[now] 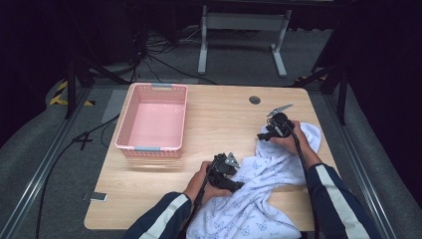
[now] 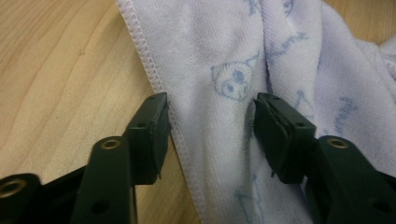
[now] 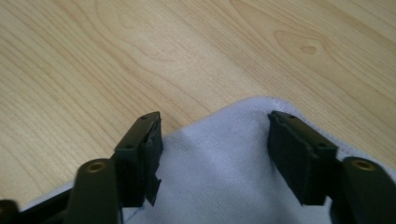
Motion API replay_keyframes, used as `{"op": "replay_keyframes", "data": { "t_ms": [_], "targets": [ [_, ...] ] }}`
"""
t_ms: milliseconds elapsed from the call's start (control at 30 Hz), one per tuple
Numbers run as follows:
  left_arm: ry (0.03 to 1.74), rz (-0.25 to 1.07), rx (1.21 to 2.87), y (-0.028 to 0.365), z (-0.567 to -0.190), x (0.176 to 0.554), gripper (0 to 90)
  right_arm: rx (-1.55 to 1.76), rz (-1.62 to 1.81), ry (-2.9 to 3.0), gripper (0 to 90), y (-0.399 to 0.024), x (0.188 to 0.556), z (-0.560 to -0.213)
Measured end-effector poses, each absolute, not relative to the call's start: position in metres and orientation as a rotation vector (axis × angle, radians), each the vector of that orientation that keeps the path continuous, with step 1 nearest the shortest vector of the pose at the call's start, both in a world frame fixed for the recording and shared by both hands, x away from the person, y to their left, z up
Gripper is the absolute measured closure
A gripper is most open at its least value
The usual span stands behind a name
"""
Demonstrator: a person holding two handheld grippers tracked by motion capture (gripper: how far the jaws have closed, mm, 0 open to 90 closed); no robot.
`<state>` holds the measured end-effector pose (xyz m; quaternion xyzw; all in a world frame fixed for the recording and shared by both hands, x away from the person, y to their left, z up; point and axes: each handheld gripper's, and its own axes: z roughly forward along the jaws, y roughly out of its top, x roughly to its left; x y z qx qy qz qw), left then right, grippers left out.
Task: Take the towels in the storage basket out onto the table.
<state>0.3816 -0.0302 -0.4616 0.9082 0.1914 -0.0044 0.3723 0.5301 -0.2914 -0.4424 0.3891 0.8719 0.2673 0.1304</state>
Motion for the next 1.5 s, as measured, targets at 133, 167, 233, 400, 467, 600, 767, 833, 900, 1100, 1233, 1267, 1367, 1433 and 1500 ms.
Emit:
{"op": "replay_keyframes", "data": {
  "t_ms": [133, 167, 233, 400, 467, 600, 767, 833, 900, 1100, 1233, 1267, 1367, 1433, 1500],
  "targets": [
    [0.410, -0.022, 2.357, -0.029, -0.460, 0.379, 74.5, 1.051, 0.763, 2.588, 77.3, -0.285, 0.525, -0.438],
    [0.418, -0.007, 2.375, -0.028, -0.458, 0.376, 79.3, 1.029, 0.741, 2.580, 78.8, -0.283, 0.524, -0.437],
    [0.400, 0.030, 2.386, -0.026, -0.456, 0.375, 82.1, 1.007, 0.751, 2.564, 79.3, -0.280, 0.522, -0.435],
    [0.425, 0.192, 2.394, 0.003, -0.436, 0.363, 84.2, 0.986, 0.976, 2.347, 79.4, -0.295, 0.503, -0.396],
    [0.437, 0.225, 2.382, 0.021, -0.427, 0.354, 84.3, 0.984, 1.057, 2.265, 79.3, -0.310, 0.494, -0.381],
    [0.440, 0.232, 2.396, 0.043, -0.425, 0.335, 85.3, 0.984, 1.155, 2.186, 79.4, -0.336, 0.473, -0.365],
    [0.369, 0.092, 2.443, 0.041, -0.437, 0.305, 85.1, 0.976, 1.163, 2.230, 79.2, -0.349, 0.450, -0.374],
    [0.331, 0.042, 2.463, 0.036, -0.440, 0.296, 78.5, 0.952, 1.137, 2.300, 78.7, -0.352, 0.436, -0.385],
    [0.322, 0.031, 2.464, 0.031, -0.437, 0.292, 73.4, 0.897, 1.112, 2.409, 75.6, -0.354, 0.422, -0.398],
    [0.364, 0.108, 2.354, 0.015, -0.414, 0.315, 51.3, 0.823, 0.832, 2.521, 71.8, -0.367, 0.385, -0.420],
    [0.381, 0.109, 2.287, -0.013, -0.405, 0.347, 44.5, 0.852, 0.785, 2.518, 68.3, -0.371, 0.382, -0.426],
    [0.375, 0.126, 2.291, -0.023, -0.404, 0.357, 44.2, 0.871, 0.793, 2.519, 65.1, -0.374, 0.382, -0.428],
    [0.362, 0.129, 2.310, -0.055, -0.408, 0.387, 42.3, 0.894, 0.820, 2.510, 63.5, -0.376, 0.382, -0.434],
    [0.394, 0.089, 2.315, -0.074, -0.415, 0.407, 42.6, 0.881, 0.807, 2.504, 63.4, -0.375, 0.384, -0.437],
    [0.401, 0.072, 2.322, -0.088, -0.424, 0.424, 43.3, 0.867, 0.812, 2.499, 63.4, -0.374, 0.385, -0.440]
  ]
}}
